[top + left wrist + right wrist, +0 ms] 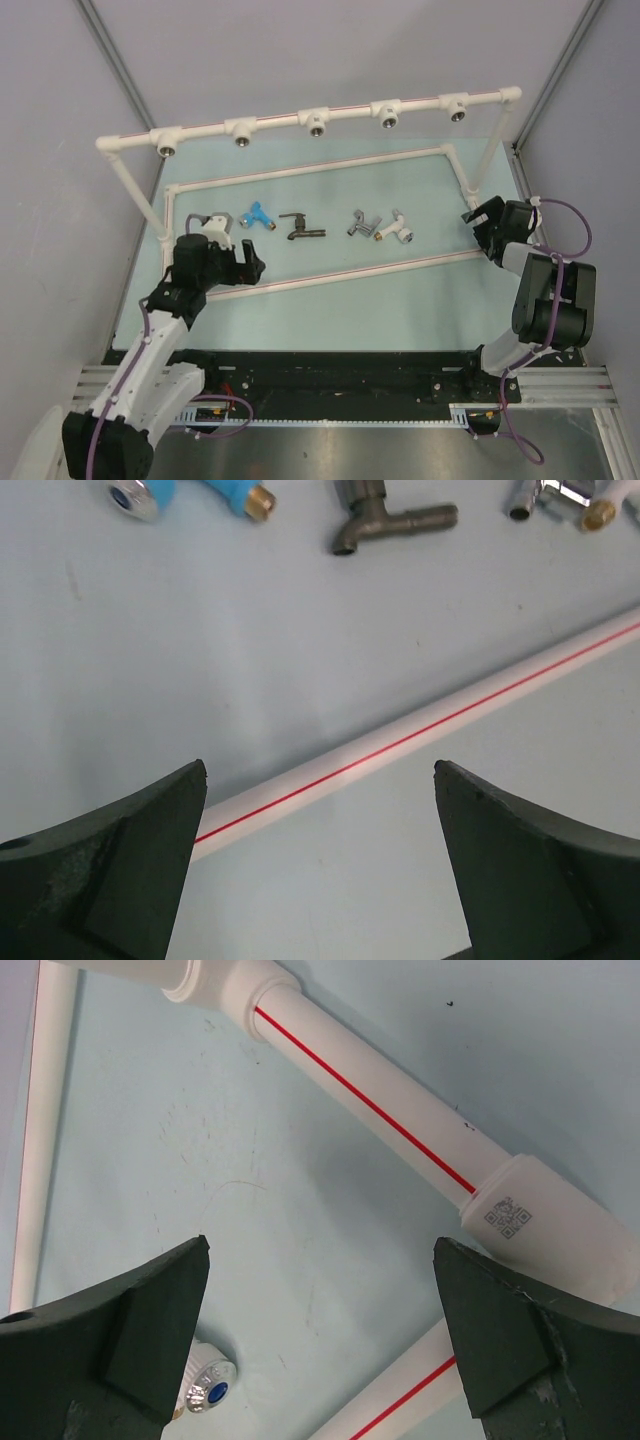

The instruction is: Install the water faucets

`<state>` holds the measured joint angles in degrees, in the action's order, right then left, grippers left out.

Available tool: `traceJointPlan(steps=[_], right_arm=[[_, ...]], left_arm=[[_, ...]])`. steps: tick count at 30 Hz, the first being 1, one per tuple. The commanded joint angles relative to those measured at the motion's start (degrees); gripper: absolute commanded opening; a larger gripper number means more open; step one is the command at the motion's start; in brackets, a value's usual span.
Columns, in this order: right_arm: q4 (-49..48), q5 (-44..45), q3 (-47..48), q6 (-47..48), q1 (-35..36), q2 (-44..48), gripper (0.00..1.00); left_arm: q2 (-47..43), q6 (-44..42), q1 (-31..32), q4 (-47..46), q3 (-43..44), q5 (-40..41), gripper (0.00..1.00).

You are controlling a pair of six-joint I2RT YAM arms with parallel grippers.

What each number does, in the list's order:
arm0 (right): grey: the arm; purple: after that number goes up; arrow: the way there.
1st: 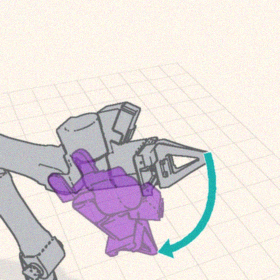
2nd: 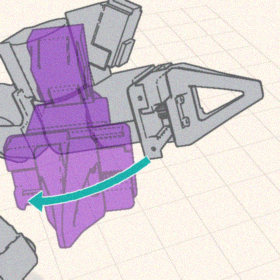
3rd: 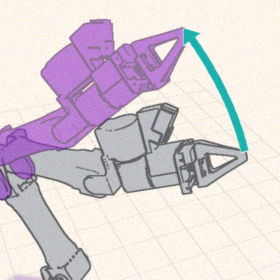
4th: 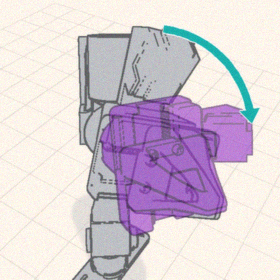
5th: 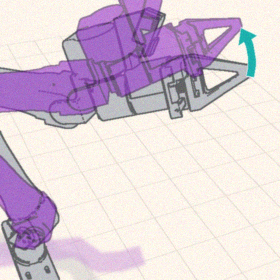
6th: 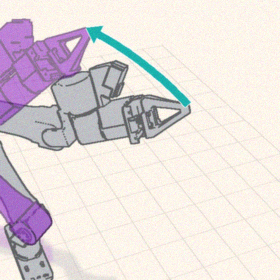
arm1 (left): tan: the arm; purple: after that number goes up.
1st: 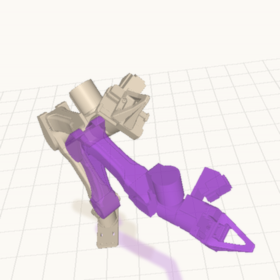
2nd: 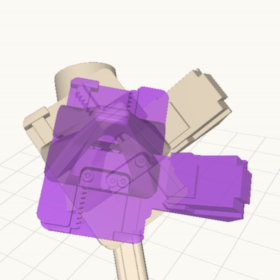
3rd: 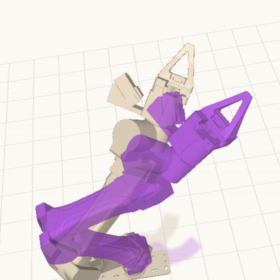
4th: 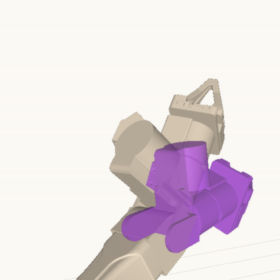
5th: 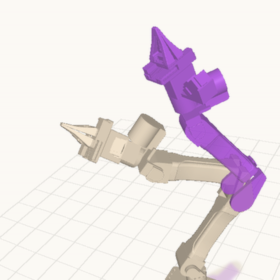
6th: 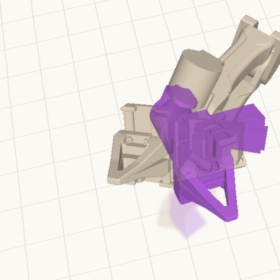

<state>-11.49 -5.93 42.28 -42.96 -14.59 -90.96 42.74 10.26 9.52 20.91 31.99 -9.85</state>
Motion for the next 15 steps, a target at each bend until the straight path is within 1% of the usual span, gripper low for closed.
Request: traceJointPlan(steps=[1, 3, 4, 6, 7, 9, 10, 11, 13, 14, 15], right_arm=[[1.5, 5.0, 0.3, 4.2, 0.4, 1.5, 1.0], [1.5, 4.6, 0.4, 4.4, 0.9, 1.7, 1.0], [1.6, 4.5, 0.4, 4.7, 1.1, 2.1, 1.0], [1.5, 4.2, 0.5, 5.3, 1.9, 2.8, 1.0], [1.6, 4.2, 0.5, 5.6, 2.2, 4.1, 1.0], [3.1, 4.9, 0.6, 5.9, 2.4, 6.2, 1.0], [3.9, 5.6, 0.5, 5.8, 2.4, 9.0, 1.0], [4.7, 7.8, 0.5, 5.8, 2.5, 10.3, 1.0], [7.0, 10.6, 0.5, 6.1, 3.0, 14.4, 1.0], [8.1, 14.0, 0.5, 6.2, 3.2, 15.5, 1.0], [10.2, 15.6, 0.5, 6.1, 3.3, 16.9, 1.0]], left_arm=[[9.1, -4.0, 5.2, -0.2, 4.0, -4.8, 1.0], [12.8, -5.1, 7.5, 1.9, 6.0, -3.8, 1.0], [16.1, -5.6, 9.8, 2.5, 7.9, -3.4, 1.0], [19.0, -7.2, 12.1, 4.0, 9.8, -2.5, 1.0], [20.7, -7.5, 13.9, 4.3, 11.7, -1.8, 1.0], [25.0, -8.5, 15.3, 4.8, 13.3, -2.2, 1.0], [26.2, -8.9, 16.6, 5.0, 14.5, -2.8, 1.0], [29.0, -9.6, 17.3, 5.4, 15.2, -3.1, 1.0], [31.9, -10.1, 19.1, 6.0, 17.1, -3.6, 1.0], [34.9, -11.6, 19.7, 6.8, 17.8, -3.5, 1.0], [36.3, -12.1, 21.1, 7.4, 18.5, -3.9, 1.0]])
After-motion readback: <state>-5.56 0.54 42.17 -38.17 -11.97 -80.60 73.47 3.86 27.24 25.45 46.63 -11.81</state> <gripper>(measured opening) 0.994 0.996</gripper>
